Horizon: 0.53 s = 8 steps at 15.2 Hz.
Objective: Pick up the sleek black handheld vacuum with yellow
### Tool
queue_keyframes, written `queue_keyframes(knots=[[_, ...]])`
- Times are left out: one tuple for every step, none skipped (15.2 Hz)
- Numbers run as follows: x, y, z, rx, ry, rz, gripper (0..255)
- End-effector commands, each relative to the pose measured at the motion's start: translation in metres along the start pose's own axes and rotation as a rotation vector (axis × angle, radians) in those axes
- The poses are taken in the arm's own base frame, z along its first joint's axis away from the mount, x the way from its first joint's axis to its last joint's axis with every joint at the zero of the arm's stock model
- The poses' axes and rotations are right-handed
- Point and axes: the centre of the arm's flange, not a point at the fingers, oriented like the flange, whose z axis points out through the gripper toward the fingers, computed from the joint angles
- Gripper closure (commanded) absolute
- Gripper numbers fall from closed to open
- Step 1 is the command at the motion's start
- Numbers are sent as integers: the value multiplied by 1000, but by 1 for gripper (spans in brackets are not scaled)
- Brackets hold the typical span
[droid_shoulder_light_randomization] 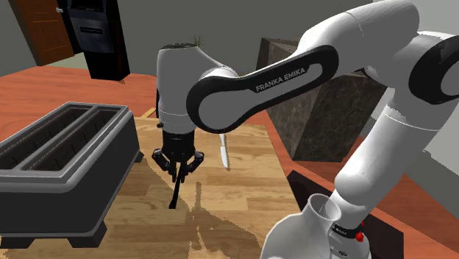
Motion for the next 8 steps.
queue_keyframes(knots=[[1, -1, -11, 0, 0, 0, 255], [1, -1, -17, 0, 0, 0, 255], [0, -1, -22, 0, 0, 0, 255], [0, -1, -27, 0, 0, 0, 255], [0, -1, -32, 0, 0, 0, 255], [-1, -1, -38, 0, 0, 0, 255], [-1, -1, -38, 0, 0, 0, 255], [-1, -1, -38, 0, 0, 0, 255]])
